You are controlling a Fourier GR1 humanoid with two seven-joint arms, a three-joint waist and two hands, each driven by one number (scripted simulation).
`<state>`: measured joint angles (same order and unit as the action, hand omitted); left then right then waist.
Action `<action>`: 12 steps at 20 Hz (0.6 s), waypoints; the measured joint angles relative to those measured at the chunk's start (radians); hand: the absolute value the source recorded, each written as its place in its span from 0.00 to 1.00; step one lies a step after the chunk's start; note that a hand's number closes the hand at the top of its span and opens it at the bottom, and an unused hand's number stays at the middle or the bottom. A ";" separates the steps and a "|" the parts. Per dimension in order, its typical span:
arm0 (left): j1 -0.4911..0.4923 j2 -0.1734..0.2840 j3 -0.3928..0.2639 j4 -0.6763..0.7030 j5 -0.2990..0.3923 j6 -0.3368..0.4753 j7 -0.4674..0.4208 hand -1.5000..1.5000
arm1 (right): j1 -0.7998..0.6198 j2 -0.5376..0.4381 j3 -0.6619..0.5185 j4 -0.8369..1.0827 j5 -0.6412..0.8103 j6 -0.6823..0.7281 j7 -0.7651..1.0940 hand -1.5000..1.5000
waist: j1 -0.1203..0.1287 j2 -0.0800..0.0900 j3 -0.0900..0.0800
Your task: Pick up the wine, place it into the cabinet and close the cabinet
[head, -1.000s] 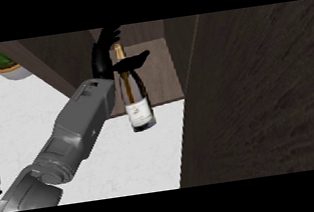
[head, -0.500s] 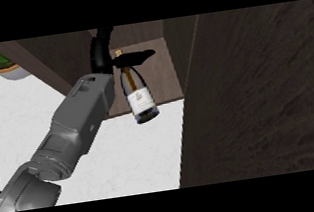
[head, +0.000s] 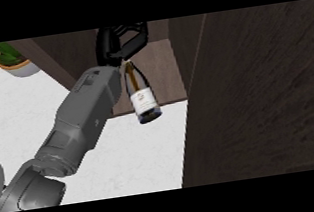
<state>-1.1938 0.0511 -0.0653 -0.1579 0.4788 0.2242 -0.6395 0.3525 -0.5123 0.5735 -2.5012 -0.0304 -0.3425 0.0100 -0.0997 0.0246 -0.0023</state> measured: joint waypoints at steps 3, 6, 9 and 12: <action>-0.009 -0.016 0.005 -0.007 0.002 -0.038 0.006 0.00 | 0.012 -0.007 -0.005 -0.004 0.000 -0.004 0.007 0.00 | 0.017 -0.007 0.000; -0.010 -0.030 0.007 -0.011 0.003 -0.065 0.011 0.00 | 0.025 -0.007 0.000 -0.006 0.001 -0.011 0.003 0.00 | 0.028 -0.012 0.001; -0.013 -0.038 0.007 -0.026 0.006 -0.074 0.023 0.00 | 0.019 -0.010 -0.011 -0.010 0.001 -0.018 0.024 0.00 | 0.042 -0.016 0.001; -0.003 -0.045 0.006 -0.041 0.008 -0.080 0.029 0.00 | 0.018 -0.011 -0.015 -0.011 0.002 -0.024 0.039 0.00 | 0.053 -0.020 0.001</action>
<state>-1.1969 0.0066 -0.0596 -0.1993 0.4864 0.1444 -0.6109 0.3702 -0.5235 0.5584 -2.5125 -0.0288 -0.3668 0.0489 -0.0469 0.0044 -0.0011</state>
